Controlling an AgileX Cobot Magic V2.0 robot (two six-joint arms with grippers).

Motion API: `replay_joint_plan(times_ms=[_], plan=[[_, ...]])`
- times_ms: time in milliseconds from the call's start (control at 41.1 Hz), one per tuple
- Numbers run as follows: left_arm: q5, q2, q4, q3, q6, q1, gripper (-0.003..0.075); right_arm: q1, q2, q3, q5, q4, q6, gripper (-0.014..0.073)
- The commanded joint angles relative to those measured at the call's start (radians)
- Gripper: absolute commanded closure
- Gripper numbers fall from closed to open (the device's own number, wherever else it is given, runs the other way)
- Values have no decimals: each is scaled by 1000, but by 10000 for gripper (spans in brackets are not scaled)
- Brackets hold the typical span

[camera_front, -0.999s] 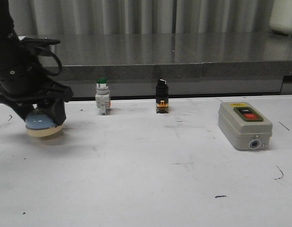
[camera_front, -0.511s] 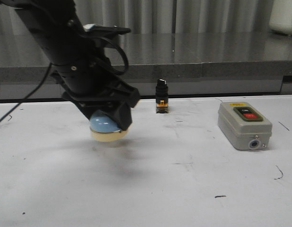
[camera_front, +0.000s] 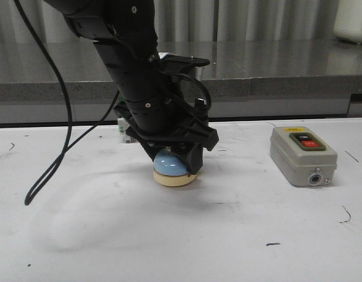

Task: Place and press bell with both arms
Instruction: 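Carry the bell toward the table center and lower it down, then open the left gripper and lift it away from the bell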

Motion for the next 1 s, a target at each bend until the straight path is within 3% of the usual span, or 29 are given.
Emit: replay_joint_plan(times_ms=[0, 97, 487, 974], plan=[[-13, -52, -11, -46, 0, -8, 214, -5, 0, -37, -67, 5, -2, 74], [-3, -52, -11, -55, 0, -8, 180, -5, 0, -37, -67, 5, -2, 74], [60, -152, -15, -31, -34, -2, 185, -5, 0, -37, -67, 5, -2, 74], [-21, -785, -8, 407, -68, 40, 185, -5, 0, -37, -67, 5, -2, 74]])
